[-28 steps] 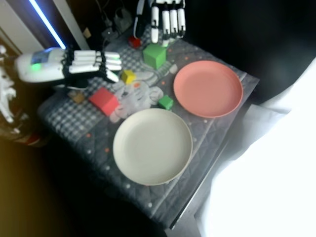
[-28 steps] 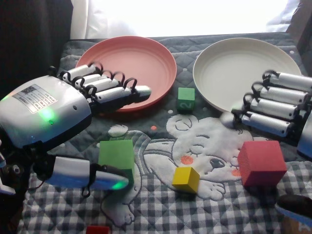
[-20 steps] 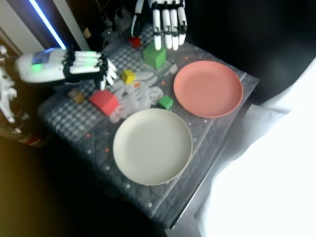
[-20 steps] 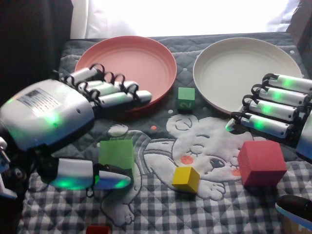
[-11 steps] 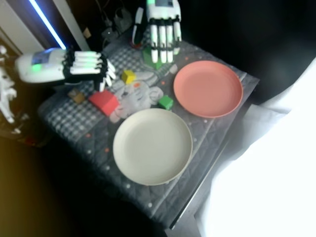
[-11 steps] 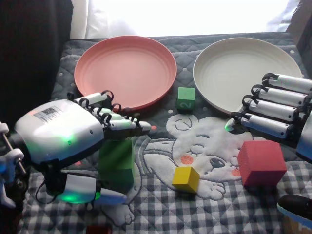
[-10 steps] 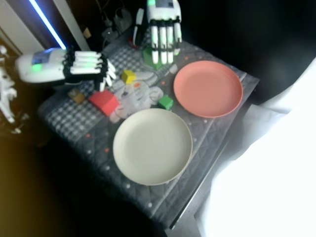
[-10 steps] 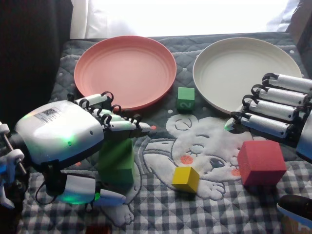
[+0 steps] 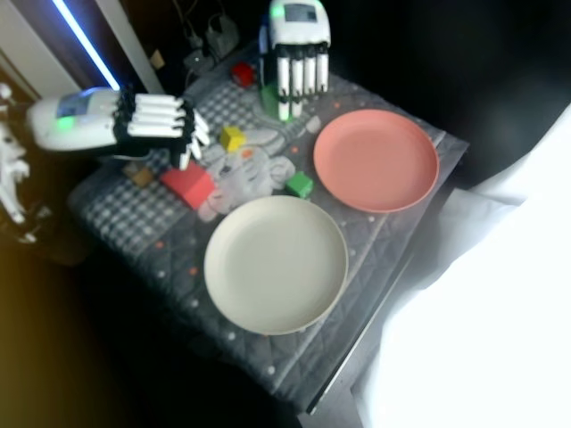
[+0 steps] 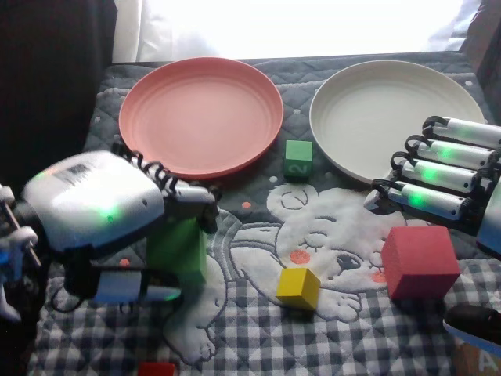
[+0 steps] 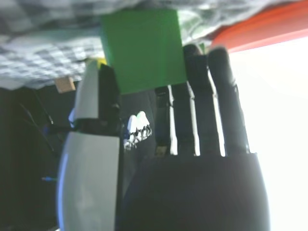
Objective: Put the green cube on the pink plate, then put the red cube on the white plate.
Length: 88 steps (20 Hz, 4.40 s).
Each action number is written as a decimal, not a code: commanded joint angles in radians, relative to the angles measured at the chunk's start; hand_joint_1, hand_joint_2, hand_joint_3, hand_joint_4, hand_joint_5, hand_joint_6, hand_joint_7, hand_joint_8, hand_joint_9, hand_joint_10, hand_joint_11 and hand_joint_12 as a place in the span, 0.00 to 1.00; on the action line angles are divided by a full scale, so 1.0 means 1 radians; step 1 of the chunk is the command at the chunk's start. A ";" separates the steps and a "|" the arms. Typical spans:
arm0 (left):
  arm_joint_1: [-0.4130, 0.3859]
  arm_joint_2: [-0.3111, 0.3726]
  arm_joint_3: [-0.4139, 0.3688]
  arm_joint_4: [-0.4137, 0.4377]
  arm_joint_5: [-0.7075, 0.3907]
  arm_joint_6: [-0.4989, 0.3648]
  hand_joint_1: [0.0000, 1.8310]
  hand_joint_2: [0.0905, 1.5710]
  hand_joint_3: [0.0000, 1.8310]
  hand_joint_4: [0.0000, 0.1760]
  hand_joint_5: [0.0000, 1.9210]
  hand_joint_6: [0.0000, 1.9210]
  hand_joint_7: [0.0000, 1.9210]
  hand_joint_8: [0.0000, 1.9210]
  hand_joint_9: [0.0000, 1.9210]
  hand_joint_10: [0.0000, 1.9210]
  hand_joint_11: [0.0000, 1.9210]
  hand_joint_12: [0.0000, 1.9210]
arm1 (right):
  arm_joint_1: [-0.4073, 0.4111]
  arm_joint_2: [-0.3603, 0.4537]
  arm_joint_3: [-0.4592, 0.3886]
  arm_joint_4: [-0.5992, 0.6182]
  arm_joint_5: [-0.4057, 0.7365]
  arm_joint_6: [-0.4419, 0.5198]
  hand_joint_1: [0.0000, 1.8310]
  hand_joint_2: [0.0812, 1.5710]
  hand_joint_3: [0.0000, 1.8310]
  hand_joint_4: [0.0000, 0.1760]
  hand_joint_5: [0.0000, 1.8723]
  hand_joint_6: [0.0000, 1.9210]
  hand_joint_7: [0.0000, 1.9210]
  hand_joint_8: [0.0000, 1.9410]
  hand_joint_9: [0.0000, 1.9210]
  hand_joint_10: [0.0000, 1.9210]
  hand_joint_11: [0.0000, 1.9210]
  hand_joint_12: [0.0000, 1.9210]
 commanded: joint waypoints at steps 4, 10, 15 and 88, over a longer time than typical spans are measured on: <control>-0.042 0.044 -0.001 -0.025 -0.288 0.000 0.65 0.80 0.00 0.00 0.31 0.72 0.41 0.76 0.39 0.72 0.32 0.86 | 0.008 -0.006 0.005 0.018 -0.116 0.000 0.42 0.20 0.54 0.00 0.06 0.53 0.08 0.51 0.08 0.66 0.08 0.96; -0.116 0.038 0.027 -0.108 -0.373 0.000 0.73 0.74 0.00 0.00 0.37 0.59 0.47 0.62 0.45 0.70 0.35 0.78 | 0.008 -0.019 0.015 0.018 -0.116 0.012 0.40 0.21 0.55 0.00 0.06 0.53 0.06 0.53 0.04 0.67 0.01 0.97; -0.204 -0.022 0.112 -0.168 -0.307 0.000 0.66 0.75 0.00 0.00 0.37 0.64 0.47 0.67 0.46 0.48 0.39 0.74 | 0.007 -0.025 0.021 0.018 -0.116 0.024 0.40 0.22 0.56 0.00 0.06 0.51 0.05 0.54 0.02 0.68 0.00 0.97; -0.076 -0.027 0.043 -0.327 -0.547 0.000 0.24 0.75 0.00 0.21 0.12 0.00 0.11 0.00 0.10 0.00 0.00 0.49 | 0.140 -0.090 0.125 0.017 -0.100 0.146 0.75 0.71 0.01 0.00 0.51 0.57 0.47 0.55 0.42 0.68 0.36 0.85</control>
